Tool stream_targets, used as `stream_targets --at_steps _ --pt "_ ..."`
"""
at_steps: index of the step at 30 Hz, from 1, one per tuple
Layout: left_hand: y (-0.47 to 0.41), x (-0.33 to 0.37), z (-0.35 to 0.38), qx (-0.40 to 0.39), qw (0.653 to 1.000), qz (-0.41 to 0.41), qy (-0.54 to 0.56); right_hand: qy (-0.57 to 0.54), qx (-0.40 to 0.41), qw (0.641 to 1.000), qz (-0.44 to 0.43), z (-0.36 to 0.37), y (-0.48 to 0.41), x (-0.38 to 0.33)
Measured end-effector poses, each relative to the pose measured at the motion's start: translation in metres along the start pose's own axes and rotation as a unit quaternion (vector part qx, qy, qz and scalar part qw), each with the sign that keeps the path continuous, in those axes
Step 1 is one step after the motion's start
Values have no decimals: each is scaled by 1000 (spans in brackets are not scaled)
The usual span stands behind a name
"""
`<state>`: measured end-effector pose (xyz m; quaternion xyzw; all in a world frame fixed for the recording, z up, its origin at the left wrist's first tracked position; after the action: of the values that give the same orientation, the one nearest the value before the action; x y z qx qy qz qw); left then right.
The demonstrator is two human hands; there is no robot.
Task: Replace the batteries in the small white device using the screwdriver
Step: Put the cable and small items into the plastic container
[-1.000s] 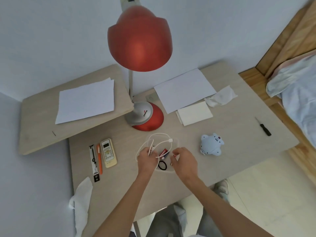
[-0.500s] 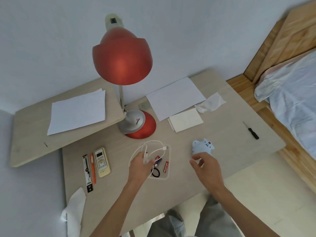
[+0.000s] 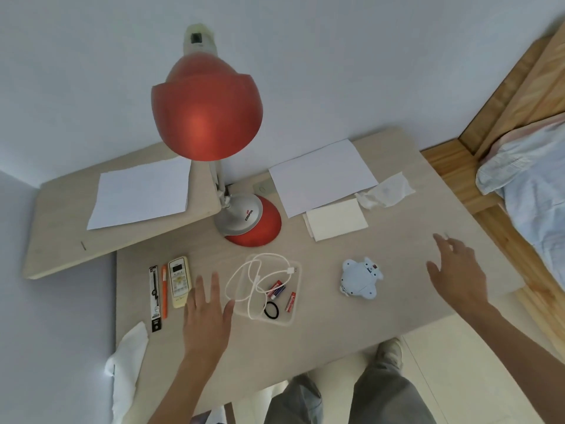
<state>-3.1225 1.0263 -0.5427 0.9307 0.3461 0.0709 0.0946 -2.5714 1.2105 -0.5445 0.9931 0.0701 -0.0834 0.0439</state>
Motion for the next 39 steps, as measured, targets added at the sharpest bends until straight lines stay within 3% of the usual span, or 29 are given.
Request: stream_targets --at_steps 5,12,20,39 --pt "1 -3 23 -30 1000 -8 2 99 -48 994 22 22 -25 58" --pt "0 8 41 -101 988 -30 112 73 -101 989 79 41 -32 90" --pt "-2 19 47 -120 950 -76 276 54 -108 992 36 51 -42 74" --pt "-7 27 48 -143 932 -122 310 22 -109 993 28 70 -33 40"
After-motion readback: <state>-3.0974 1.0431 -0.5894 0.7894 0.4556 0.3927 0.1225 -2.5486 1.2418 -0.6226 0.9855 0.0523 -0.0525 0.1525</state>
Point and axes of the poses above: each hand's wrist, its own y-axis away from the middle knuckle, its own z-axis out of the palm, x = y × z, the point moved 7 cm from there along -y, towards the middle knuckle, and after that the axes turned 15 degrees about -z, right-handed, at the moved point
